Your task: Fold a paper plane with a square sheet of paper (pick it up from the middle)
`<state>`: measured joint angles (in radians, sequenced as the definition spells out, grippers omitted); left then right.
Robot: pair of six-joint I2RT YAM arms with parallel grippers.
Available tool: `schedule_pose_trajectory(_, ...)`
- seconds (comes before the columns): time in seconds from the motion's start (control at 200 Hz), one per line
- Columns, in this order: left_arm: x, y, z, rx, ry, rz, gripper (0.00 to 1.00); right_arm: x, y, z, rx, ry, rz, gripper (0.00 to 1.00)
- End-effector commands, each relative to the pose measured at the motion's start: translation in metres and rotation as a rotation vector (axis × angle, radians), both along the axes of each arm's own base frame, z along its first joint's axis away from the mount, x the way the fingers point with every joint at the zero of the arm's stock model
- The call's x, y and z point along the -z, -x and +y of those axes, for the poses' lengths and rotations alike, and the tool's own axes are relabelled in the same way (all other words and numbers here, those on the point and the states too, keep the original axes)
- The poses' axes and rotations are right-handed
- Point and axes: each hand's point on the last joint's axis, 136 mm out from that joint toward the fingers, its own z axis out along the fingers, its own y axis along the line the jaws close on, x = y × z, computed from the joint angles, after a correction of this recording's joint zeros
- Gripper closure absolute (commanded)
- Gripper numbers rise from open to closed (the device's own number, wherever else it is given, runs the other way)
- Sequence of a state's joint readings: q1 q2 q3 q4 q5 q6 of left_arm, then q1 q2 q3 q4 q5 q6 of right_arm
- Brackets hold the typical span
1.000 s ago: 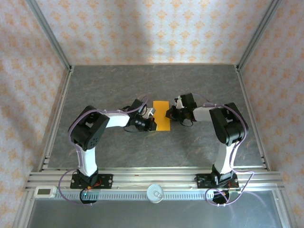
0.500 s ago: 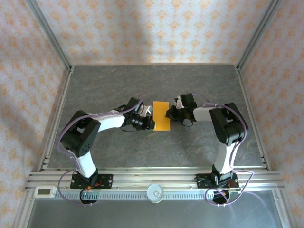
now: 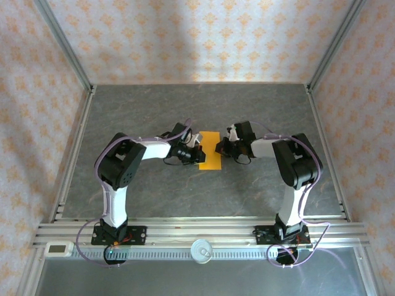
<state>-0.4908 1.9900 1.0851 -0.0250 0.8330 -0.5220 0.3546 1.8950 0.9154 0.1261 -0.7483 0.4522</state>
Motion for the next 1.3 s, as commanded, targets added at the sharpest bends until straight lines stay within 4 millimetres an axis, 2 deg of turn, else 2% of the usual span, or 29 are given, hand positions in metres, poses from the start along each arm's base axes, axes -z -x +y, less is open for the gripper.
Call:
schedule_pose_trajectory(0.0,0.024,0.024,0.014,0.056,-0.084,0.040,1.00,0.080,0.070,-0.057,0.070,0.286,0.306,1.00)
schedule_pose_trajectory(0.245,0.037,0.070,0.041,0.145,-0.152,0.066,1.00,0.082,0.071,-0.058,0.071,0.289,0.310,1.00)
schedule_pose_trajectory(0.26,0.029,0.070,0.040,0.150,-0.144,0.044,1.00,0.082,0.071,-0.059,0.071,0.290,0.309,1.00)
schedule_pose_trajectory(0.285,0.026,0.071,0.041,0.157,-0.142,0.035,1.00,0.083,0.072,-0.059,0.070,0.292,0.311,1.00)
schedule_pose_trajectory(0.555,0.014,0.073,0.044,0.195,-0.191,-0.019,1.00,0.083,0.073,-0.059,0.070,0.290,0.311,1.00)
schedule_pose_trajectory(0.641,-0.003,0.064,0.041,0.175,-0.183,-0.076,1.00,0.081,0.072,-0.058,0.063,0.287,0.303,1.00)
schedule_pose_trajectory(0.761,-0.038,0.045,0.034,0.118,-0.118,-0.173,1.00,0.075,0.071,-0.054,0.046,0.266,0.291,1.00)
schedule_pose_trajectory(0.901,-0.063,0.016,0.038,-0.029,-0.033,-0.204,1.00,0.063,0.071,-0.048,0.017,0.229,0.268,1.00)
schedule_pose_trajectory(1.031,-0.073,-0.004,0.043,-0.152,0.057,-0.190,1.00,0.053,0.078,-0.038,-0.038,0.192,0.256,1.00)
schedule_pose_trajectory(1.171,-0.078,-0.014,0.040,-0.191,0.087,-0.189,1.00,0.047,0.087,-0.026,-0.072,0.170,0.245,1.00)
schedule_pose_trajectory(1.296,-0.077,-0.019,0.041,-0.228,0.089,-0.190,1.00,0.022,0.081,-0.011,-0.030,0.066,0.197,0.97)
